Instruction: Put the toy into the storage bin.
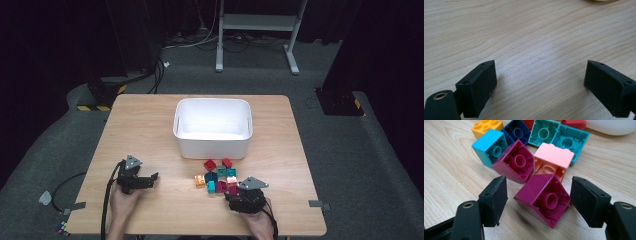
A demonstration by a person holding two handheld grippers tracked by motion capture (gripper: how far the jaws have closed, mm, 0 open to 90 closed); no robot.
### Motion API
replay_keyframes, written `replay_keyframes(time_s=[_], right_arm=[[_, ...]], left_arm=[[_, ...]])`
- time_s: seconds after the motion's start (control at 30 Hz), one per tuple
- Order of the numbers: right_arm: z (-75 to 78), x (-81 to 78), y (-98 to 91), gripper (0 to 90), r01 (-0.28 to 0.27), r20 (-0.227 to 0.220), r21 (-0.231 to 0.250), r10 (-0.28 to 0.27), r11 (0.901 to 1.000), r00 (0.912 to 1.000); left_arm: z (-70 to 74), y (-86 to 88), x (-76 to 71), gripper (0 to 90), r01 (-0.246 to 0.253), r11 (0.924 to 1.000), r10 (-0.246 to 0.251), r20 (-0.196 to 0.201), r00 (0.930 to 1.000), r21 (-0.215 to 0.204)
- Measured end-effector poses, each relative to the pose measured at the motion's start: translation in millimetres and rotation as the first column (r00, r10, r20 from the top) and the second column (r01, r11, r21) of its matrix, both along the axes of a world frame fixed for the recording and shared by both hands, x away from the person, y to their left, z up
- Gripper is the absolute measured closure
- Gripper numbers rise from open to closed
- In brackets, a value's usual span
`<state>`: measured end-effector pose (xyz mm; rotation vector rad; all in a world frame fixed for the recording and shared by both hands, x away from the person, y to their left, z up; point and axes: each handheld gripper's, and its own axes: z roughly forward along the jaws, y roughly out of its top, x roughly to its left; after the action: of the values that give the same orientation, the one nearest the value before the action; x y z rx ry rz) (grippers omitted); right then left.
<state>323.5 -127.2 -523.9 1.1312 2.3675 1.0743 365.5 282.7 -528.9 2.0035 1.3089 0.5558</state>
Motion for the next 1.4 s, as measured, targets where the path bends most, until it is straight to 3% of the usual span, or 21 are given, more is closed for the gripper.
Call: replay_keyframes(time_s=[0.47,1.1,1.4], right_arm=[[0.2,-2.2,-1.9,40.0,0.005,0.016,-0.035,-0.005,0.9994,0.9999],[5.7,-3.0,-10.9,40.4,0.017,0.029,-0.007,-0.017,0.9998,0.9994],[14.1,-5.9,-13.2,40.5,0.020,0.048,-0.015,-0.019,0.9997,0.9986]], left_arm=[[0.0,0.0,0.0,11.6,-0.001,1.0000,0.001,0.001,1.0000,-0.001],[0.0,0.0,-0.1,11.6,-0.001,1.0000,0.001,0.001,1.0000,0.000],[0.0,0.0,0.0,11.6,-0.001,1.0000,0.001,0.001,1.0000,0.000]])
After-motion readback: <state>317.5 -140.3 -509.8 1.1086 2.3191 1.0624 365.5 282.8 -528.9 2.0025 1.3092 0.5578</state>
